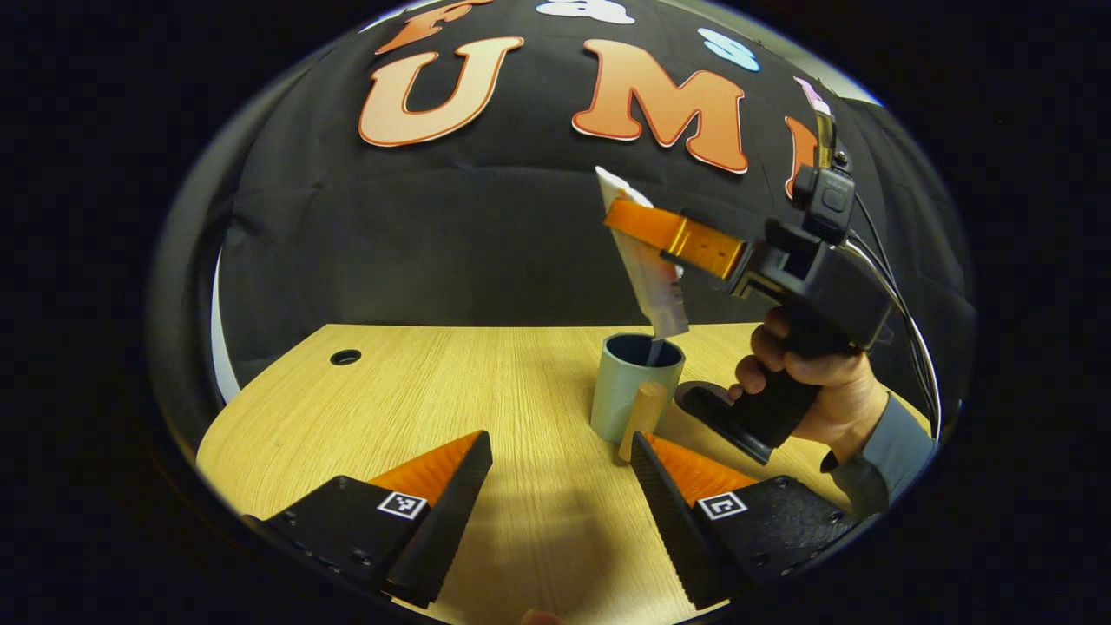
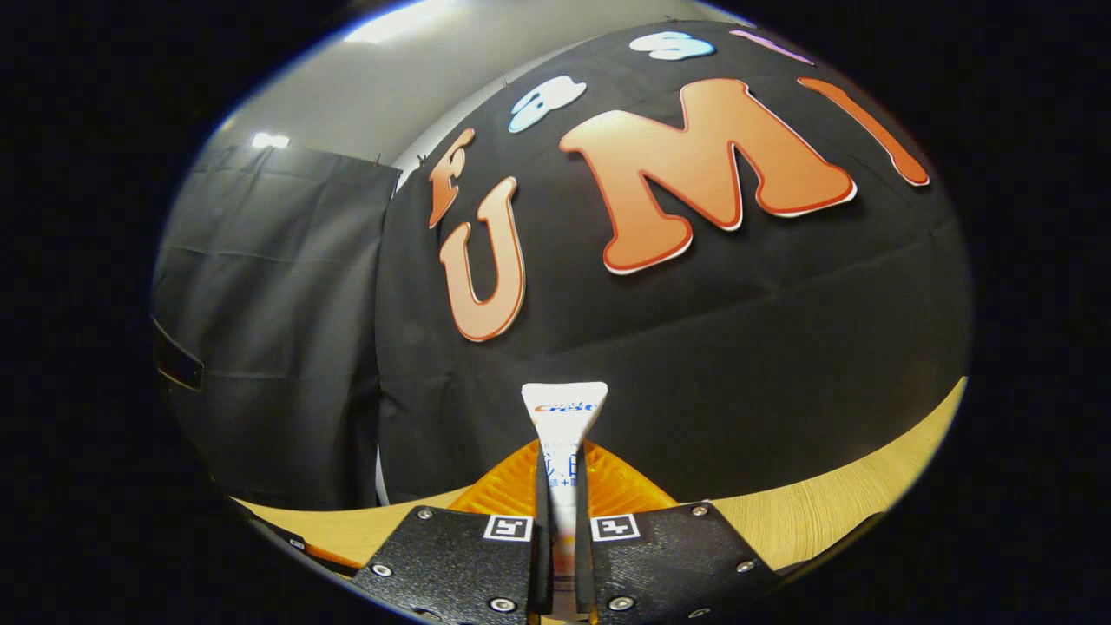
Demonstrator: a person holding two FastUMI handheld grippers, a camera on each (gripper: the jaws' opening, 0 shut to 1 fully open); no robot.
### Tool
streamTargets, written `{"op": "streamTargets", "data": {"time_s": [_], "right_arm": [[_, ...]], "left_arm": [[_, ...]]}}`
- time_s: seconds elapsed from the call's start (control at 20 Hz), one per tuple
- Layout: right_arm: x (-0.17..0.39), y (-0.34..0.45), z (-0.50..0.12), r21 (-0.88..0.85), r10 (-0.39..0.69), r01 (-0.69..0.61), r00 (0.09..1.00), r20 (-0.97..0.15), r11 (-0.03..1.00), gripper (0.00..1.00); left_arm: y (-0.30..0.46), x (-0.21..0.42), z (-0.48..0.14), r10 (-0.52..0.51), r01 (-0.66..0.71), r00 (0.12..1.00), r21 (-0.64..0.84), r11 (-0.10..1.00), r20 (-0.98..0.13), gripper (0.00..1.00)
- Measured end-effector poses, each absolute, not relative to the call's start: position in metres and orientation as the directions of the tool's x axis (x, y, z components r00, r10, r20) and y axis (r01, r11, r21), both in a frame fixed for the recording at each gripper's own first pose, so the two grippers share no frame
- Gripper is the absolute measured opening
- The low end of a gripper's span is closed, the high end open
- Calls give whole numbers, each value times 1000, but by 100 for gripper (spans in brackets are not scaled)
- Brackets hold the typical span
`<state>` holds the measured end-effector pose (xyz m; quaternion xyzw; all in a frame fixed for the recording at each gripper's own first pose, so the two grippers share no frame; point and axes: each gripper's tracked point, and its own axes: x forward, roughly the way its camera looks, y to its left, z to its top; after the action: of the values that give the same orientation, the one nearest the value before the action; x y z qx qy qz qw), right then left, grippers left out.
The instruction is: Put the toothbrush and toothpaste on the desktop into the cup, then pick up the cup and place it on the coaster on the desktop.
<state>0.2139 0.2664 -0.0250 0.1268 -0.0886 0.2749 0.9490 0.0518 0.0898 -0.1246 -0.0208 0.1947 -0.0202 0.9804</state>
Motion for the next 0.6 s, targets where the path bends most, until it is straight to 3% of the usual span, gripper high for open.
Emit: {"op": "streamTargets", "data": {"time_s": [0.6], "right_arm": [[220,252,-76,144,474,-479,878,66,866,14]], "left_arm": [[87,49,-128,-48,23,915,-67,997,-401,97]]}}
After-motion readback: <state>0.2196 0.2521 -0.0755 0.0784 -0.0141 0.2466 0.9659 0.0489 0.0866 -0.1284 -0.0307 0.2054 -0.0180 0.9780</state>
